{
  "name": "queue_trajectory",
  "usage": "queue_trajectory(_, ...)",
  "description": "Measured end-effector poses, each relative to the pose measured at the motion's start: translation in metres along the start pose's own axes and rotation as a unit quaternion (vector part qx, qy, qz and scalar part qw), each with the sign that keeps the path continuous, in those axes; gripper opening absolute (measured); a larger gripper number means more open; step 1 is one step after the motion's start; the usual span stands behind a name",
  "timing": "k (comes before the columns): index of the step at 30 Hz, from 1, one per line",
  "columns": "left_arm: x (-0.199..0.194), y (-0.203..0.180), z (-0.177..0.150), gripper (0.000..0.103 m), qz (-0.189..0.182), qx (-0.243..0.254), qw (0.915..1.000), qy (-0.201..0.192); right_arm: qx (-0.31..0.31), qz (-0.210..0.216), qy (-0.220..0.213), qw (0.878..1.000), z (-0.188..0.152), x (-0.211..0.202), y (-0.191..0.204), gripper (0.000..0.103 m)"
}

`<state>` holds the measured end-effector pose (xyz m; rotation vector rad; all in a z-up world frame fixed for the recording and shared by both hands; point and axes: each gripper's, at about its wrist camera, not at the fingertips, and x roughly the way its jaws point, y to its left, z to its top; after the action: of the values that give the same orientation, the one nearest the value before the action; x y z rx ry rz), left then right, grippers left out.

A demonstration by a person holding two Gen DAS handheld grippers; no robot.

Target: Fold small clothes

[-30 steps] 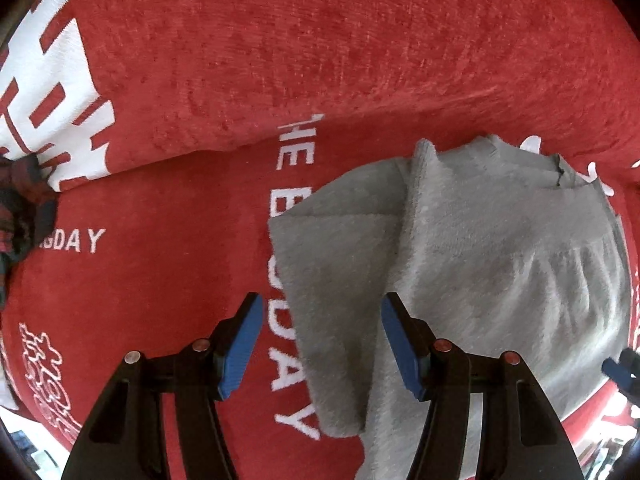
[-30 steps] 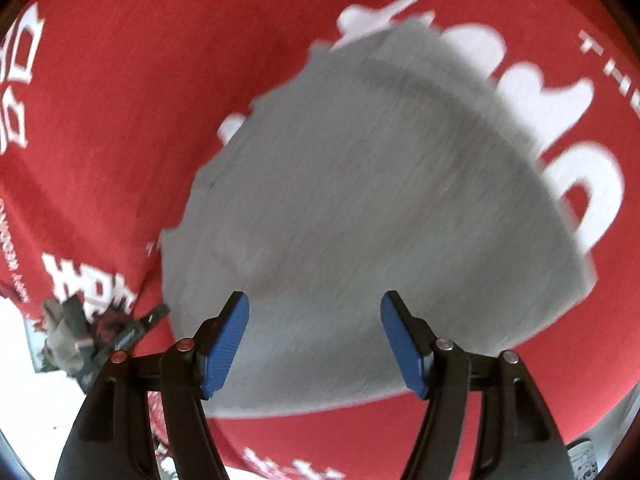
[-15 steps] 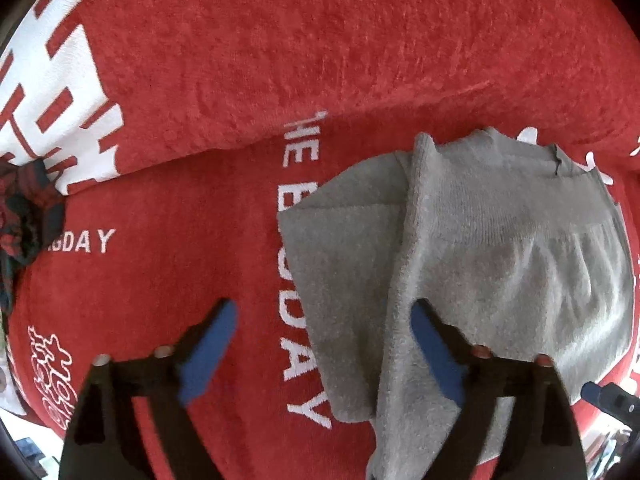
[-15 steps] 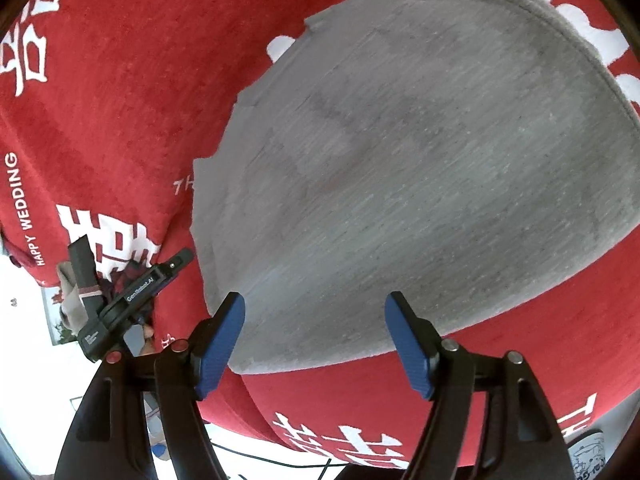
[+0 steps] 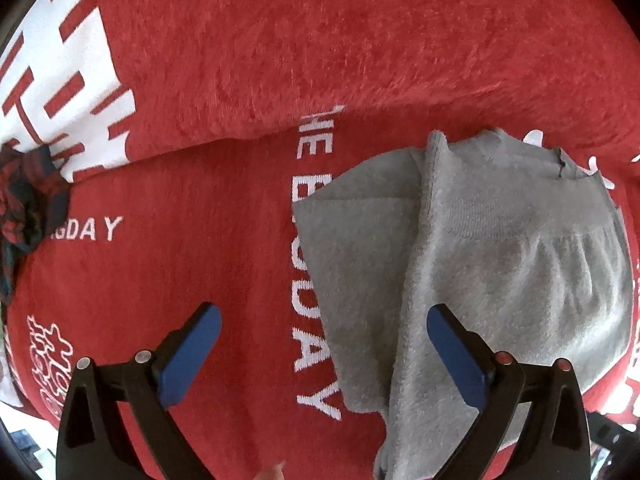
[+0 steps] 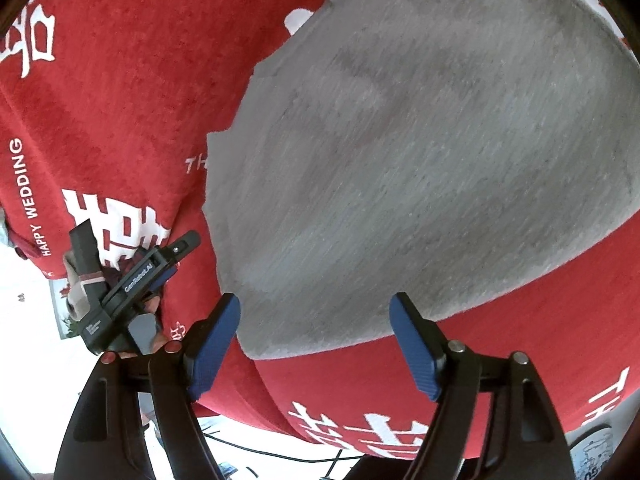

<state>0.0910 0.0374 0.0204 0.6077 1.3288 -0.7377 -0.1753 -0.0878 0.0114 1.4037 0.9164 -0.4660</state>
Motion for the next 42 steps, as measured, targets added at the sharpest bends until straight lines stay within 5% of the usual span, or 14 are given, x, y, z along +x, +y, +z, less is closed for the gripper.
queue_trajectory(3,0.006,0.007,-0.002,0.103,-0.005,-0.006,0.9999,0.009,0.000,0.011,0.005,1.000,-0.007,0.005,0.002,0.080)
queue_trajectory(7,0.015,0.032,-0.012,0.103,-0.084,-0.060,0.9936,0.045,0.000,0.036,0.011,0.999,-0.019,0.012,0.001,0.080)
queue_trajectory(12,0.016,0.062,-0.026,0.103,-0.157,-0.121,0.9791,0.045,0.015,0.065,0.027,0.997,-0.038,0.030,-0.010,0.080)
queue_trajectory(25,0.047,0.055,-0.022,0.103,-0.260,-0.137,0.9531,0.073,0.112,0.158,-0.020,0.981,-0.025,0.073,-0.012,0.079)
queue_trajectory(26,0.050,0.053,-0.023,0.103,-0.263,-0.141,0.9516,0.074,0.126,0.166,-0.011,0.978,-0.023,0.078,-0.012,0.065)
queue_trajectory(27,0.052,0.054,-0.023,0.103,-0.268,-0.146,0.9494,0.075,0.140,0.172,0.004,0.975,-0.021,0.083,-0.013,0.031)
queue_trajectory(28,0.054,0.058,-0.024,0.103,-0.281,-0.155,0.9436,0.081,0.148,0.174,0.017,0.973,-0.019,0.088,-0.015,0.015)
queue_trajectory(29,0.057,0.057,-0.024,0.103,-0.293,-0.161,0.9386,0.085,0.152,0.182,0.022,0.971,-0.018,0.088,-0.016,0.009)
queue_trajectory(33,0.067,0.056,-0.024,0.103,-0.393,-0.177,0.8948,0.117,0.105,0.226,0.009,0.968,-0.013,0.064,0.000,0.008)
queue_trajectory(39,0.070,0.023,-0.011,0.103,-0.464,-0.174,0.8591,0.128,0.048,0.248,0.005,0.968,-0.001,0.036,0.027,0.008)
queue_trajectory(42,0.066,0.000,-0.004,0.103,-0.439,-0.152,0.8773,0.122,0.032,0.234,0.015,0.972,0.000,0.038,0.030,0.008)
